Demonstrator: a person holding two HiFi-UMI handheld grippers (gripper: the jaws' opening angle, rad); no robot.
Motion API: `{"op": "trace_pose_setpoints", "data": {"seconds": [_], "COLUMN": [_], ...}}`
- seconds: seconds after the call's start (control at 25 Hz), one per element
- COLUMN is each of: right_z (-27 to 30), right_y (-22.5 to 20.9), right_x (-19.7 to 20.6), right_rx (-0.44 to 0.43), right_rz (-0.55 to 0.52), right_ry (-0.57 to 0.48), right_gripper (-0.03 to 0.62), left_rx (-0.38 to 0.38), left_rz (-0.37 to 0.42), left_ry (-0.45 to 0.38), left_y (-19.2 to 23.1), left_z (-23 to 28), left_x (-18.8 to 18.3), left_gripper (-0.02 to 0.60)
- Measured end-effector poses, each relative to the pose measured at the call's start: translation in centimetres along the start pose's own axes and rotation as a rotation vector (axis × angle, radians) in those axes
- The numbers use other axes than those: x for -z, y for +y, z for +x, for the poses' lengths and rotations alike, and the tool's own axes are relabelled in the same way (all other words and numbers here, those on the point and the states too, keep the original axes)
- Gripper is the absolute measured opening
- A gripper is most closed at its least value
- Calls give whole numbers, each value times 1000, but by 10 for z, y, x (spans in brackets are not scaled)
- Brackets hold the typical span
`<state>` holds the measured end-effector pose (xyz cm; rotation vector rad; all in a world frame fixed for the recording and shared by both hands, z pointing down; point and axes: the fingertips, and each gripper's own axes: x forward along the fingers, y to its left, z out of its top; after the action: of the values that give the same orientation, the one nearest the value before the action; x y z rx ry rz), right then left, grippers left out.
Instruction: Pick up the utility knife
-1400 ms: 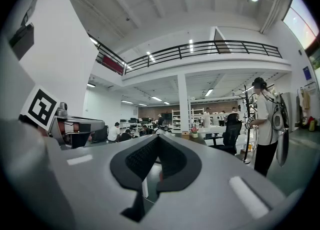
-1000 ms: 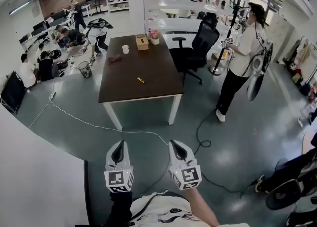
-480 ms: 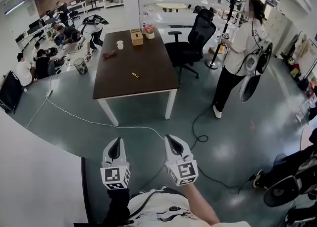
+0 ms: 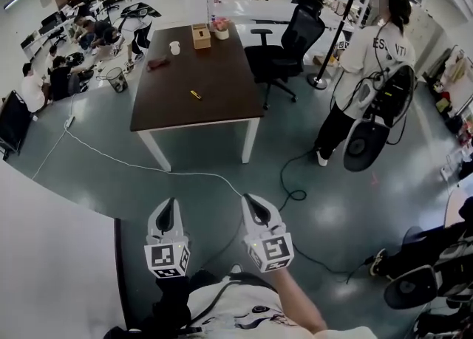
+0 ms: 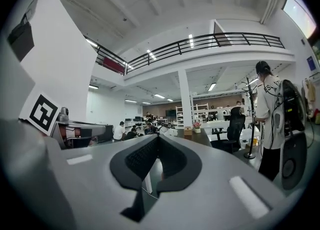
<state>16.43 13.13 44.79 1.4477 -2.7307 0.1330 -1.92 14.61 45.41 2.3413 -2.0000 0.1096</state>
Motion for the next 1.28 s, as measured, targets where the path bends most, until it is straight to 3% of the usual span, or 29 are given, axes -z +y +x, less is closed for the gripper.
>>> {"op": "trace_pose_setpoints", "data": {"seconds": [0.32,0.76,1.28], "right_z": [23,111,182], "right_y": [-2,-12,-13], "right_x": [6,-10,-7], "right_rx": [-6,54,96], "right_rz": [24,-1,-1], "right_ry": [13,-7,56], "right_gripper": [0,0,2], "left_rx": [5,80,118], "left_rz": [6,2,-45], "left_ry": [26,-6,67], "left_y": [11,60,109], "left_z": [14,100,155], "left_x": [7,-6,8], "left_gripper": [-3,-3,-3]}}
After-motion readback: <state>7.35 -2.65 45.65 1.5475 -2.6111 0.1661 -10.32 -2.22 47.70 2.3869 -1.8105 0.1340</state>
